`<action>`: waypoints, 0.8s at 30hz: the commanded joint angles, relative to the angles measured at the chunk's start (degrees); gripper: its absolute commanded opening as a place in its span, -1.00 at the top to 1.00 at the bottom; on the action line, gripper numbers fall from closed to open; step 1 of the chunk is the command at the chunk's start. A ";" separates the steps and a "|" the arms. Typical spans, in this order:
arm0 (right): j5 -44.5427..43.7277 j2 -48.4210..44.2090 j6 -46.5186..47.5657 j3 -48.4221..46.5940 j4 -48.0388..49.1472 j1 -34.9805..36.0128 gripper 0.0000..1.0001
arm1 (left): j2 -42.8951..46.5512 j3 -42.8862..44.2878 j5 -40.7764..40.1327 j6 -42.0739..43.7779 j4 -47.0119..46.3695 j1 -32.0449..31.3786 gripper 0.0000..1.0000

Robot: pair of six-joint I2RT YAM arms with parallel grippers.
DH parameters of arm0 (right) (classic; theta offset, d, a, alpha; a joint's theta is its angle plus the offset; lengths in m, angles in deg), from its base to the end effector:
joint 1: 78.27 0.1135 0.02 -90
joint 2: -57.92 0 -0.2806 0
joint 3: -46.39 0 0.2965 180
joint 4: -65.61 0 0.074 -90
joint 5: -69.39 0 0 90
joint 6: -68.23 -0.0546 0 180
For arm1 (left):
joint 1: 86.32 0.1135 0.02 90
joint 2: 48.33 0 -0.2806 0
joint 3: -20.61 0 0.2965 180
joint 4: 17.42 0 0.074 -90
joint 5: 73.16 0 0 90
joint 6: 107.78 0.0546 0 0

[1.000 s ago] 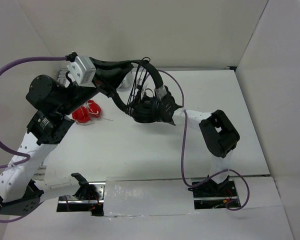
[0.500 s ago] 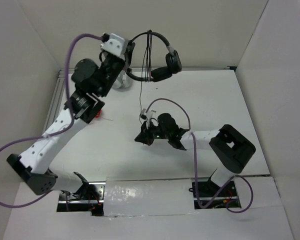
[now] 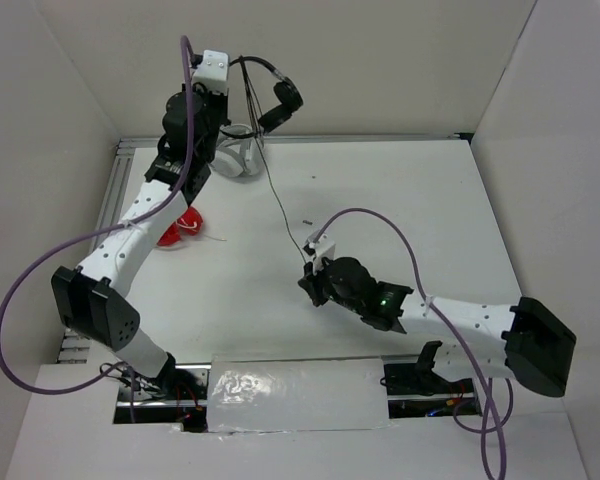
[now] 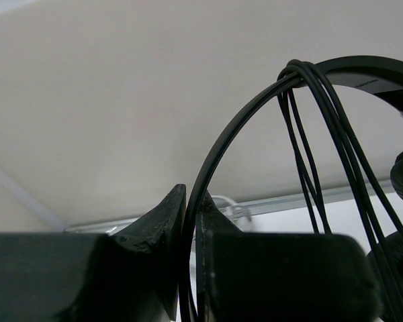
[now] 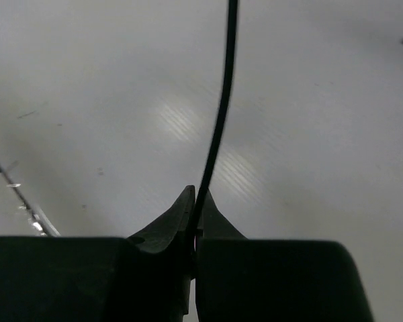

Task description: Wrap the headphones

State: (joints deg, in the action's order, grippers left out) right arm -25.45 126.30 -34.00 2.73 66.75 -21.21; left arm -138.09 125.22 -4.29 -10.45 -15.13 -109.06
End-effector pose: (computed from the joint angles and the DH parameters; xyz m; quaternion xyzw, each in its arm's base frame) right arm 0.1690 0.2523 0.1990 -0.2974 0.7816 0.2820 0.4703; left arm 0.4017 -0.1470 0.4973 0.0214 0.6310 0.0108 0.7754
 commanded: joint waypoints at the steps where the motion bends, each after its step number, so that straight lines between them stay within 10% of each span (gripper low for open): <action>1: -19.91 -4.04 -2.71 -3.33 -13.94 3.32 1.00 | -2.08 0.24 -3.04 -1.80 -5.20 1.99 1.00; 9: -44.19 -11.68 -0.01 -11.07 -27.32 4.64 1.00 | -9.82 -3.37 -4.90 -6.80 1.18 3.05 1.00; 24: -33.32 -14.33 33.31 -21.62 -10.54 4.20 1.00 | -16.86 -9.77 1.26 -10.24 3.95 -5.64 1.00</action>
State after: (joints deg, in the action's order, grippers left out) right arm -64.18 112.66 -9.34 -15.50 50.71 -16.95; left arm -155.99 117.26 -5.91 -19.56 -6.59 -112.93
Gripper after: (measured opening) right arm 0.033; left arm 0.213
